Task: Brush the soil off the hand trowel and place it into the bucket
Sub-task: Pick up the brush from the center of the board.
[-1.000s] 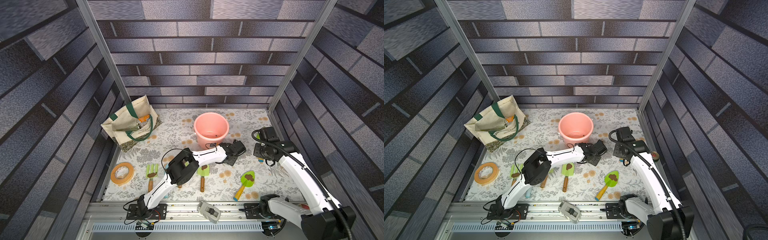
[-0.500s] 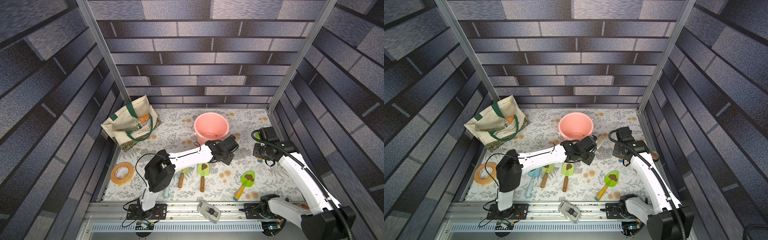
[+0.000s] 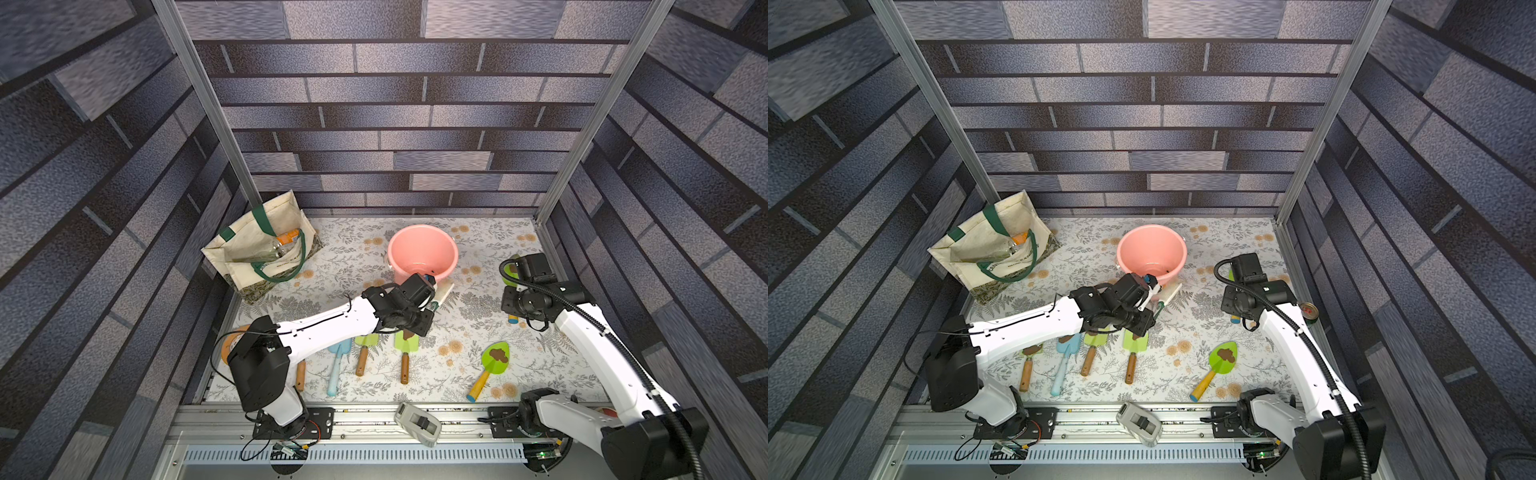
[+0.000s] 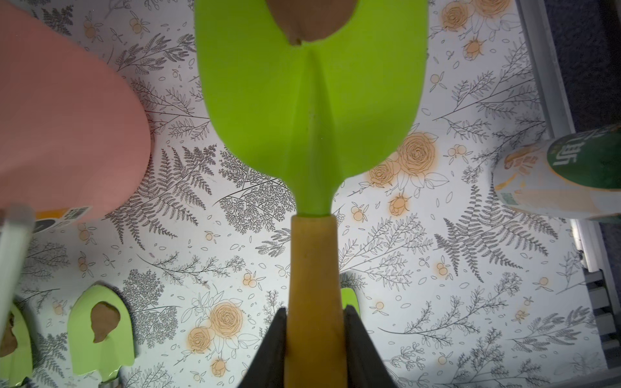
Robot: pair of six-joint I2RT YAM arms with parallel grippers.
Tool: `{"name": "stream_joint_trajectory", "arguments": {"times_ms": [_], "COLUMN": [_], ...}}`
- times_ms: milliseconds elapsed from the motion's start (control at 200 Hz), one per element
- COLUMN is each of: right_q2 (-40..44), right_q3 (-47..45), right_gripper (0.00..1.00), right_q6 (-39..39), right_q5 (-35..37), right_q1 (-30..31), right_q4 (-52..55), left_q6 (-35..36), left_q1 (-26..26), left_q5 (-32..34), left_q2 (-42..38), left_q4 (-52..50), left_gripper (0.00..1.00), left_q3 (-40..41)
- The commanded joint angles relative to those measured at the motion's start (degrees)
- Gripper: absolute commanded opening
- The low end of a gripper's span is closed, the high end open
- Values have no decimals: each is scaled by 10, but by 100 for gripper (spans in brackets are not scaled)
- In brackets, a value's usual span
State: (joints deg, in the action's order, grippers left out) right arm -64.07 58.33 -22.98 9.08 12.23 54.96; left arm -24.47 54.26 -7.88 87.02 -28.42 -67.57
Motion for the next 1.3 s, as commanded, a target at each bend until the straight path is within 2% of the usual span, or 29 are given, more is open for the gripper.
{"name": "stream_joint_trajectory", "arguments": {"times_ms": [0,115,311,436,501,691,817,997,1157,1293], "right_q2": [-3,-3,-24,-49,-61,-73,-73,-82,-89,-89], "right_q3": [-8,-3,8,20,22,48,48,52,54,56], "right_gripper": [11,11,11,11,11,11,11,11,11,10], "right_q6": [7,11,12,9,9,9,6,7,7,8], "right_q5": [-32,-30,-25,-22,-19,-6,-4,-4,-4,0], "right_q1": [-1,6,24,32,36,43,43,44,45,45], "right_q4": [-26,-28,-31,-38,-39,-35,-34,-32,-35,-33], "left_q6": [-30,-72,-146,-155,-149,-132,-136,-146,-146,-128], "left_q1": [-12,-61,-218,-321,-350,-354,-378,-418,-405,-338], "left_q5": [-44,-80,-156,-215,-240,-251,-266,-330,-385,-408], "left_q2": [-86,-187,-378,-436,-436,-406,-411,-381,-325,-268], "left_q4": [-6,-8,20,10,9,15,40,100,168,184], "left_gripper": [1,1,6,7,7,7,7,7,7,7], "left_q3": [29,91,194,212,214,228,249,249,209,139]}}
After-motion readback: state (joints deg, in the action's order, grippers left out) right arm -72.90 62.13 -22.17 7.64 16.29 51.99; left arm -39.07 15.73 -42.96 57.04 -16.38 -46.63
